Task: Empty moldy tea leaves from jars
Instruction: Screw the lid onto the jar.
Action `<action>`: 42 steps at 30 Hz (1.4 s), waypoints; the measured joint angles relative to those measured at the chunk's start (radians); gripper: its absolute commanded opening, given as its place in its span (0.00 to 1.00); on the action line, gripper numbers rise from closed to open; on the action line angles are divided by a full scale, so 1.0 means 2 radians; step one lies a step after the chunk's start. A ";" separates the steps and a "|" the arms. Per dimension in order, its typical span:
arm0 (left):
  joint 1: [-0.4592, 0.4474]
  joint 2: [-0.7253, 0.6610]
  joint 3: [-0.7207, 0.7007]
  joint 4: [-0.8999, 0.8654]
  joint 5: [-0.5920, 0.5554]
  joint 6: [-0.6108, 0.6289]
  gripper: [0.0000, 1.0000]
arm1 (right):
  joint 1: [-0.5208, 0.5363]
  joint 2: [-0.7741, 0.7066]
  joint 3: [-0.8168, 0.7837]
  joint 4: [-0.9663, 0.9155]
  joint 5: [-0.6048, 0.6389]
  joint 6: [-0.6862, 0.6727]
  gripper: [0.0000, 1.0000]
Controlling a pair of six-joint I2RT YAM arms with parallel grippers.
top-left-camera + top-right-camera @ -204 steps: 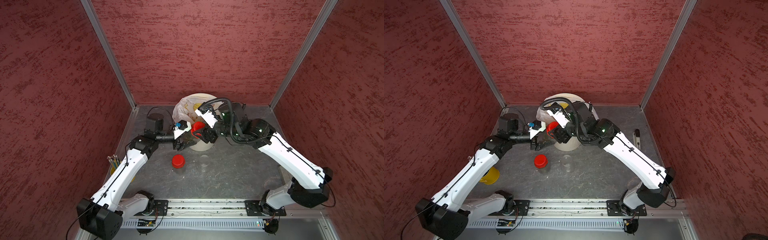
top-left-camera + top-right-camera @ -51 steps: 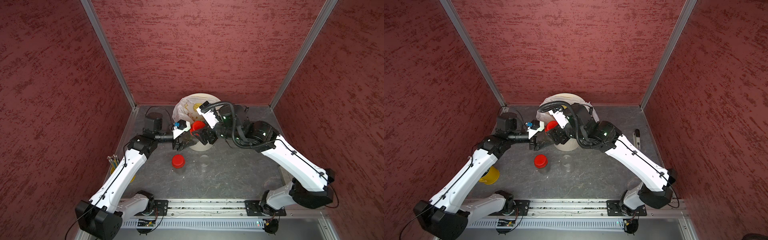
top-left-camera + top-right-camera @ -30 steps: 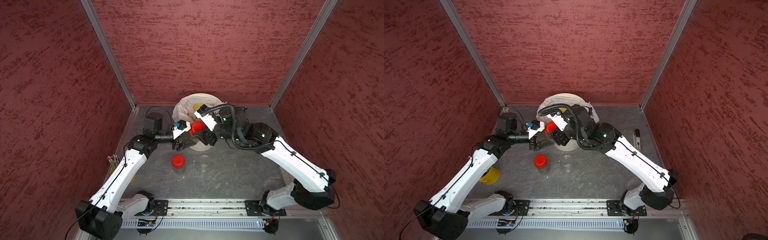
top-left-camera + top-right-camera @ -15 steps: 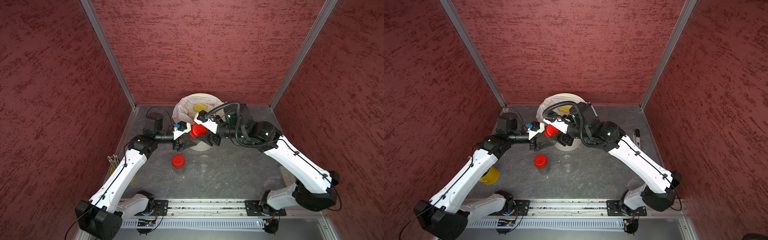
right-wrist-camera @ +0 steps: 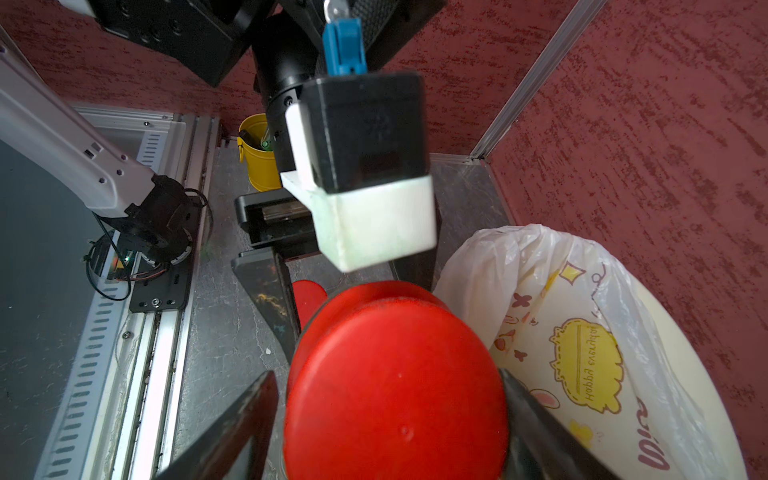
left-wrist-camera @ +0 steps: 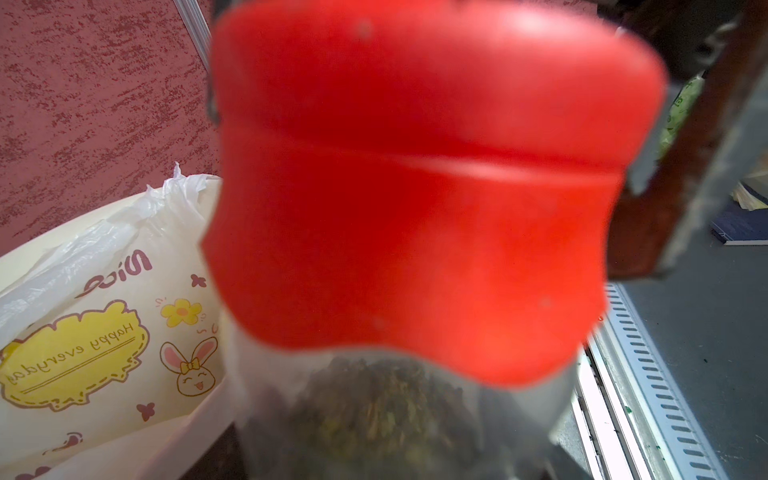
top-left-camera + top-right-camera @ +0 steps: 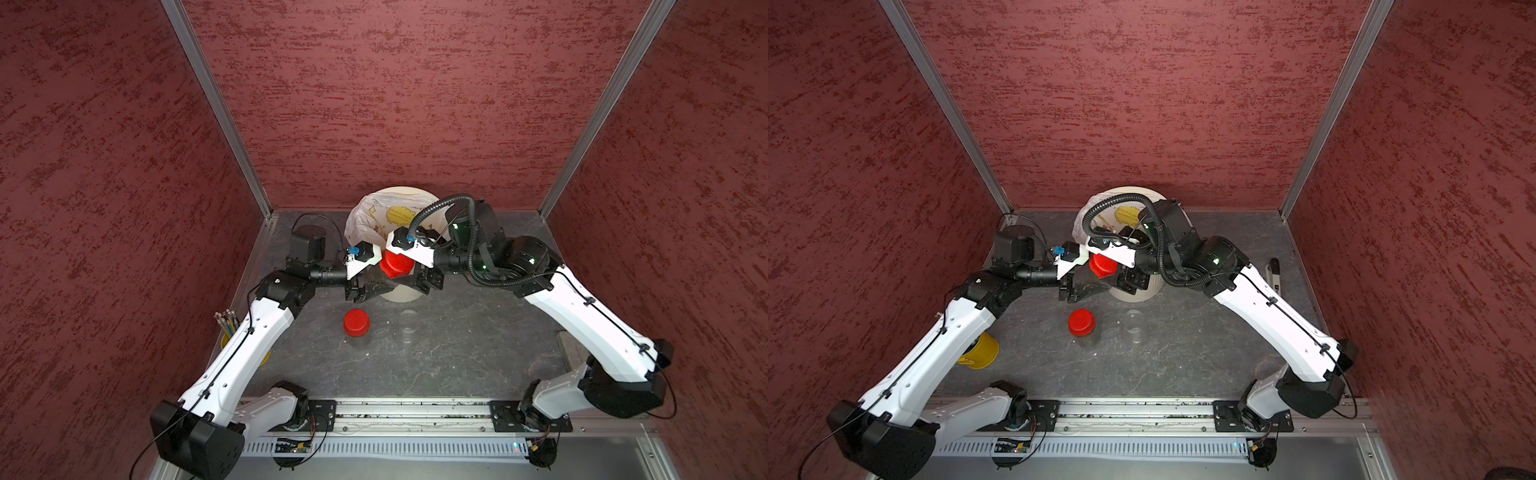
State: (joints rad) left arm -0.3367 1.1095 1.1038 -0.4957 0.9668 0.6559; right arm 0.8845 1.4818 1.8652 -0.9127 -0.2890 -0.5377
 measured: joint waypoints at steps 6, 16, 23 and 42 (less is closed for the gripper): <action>0.000 0.000 0.000 -0.002 -0.001 -0.006 0.61 | 0.000 -0.018 -0.029 0.038 0.005 0.058 0.99; 0.001 0.001 0.000 -0.002 -0.002 -0.006 0.62 | 0.007 -0.040 -0.034 0.054 0.054 0.204 0.99; 0.001 0.001 0.000 -0.002 -0.003 -0.006 0.62 | 0.041 -0.031 -0.030 0.047 0.103 0.271 0.96; 0.000 0.001 0.000 -0.002 -0.003 -0.007 0.62 | 0.061 -0.021 -0.022 0.035 0.168 0.331 0.76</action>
State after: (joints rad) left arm -0.3359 1.1110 1.1038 -0.4992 0.9611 0.6422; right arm 1.0065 1.4406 1.8206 -0.8436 0.0479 0.1242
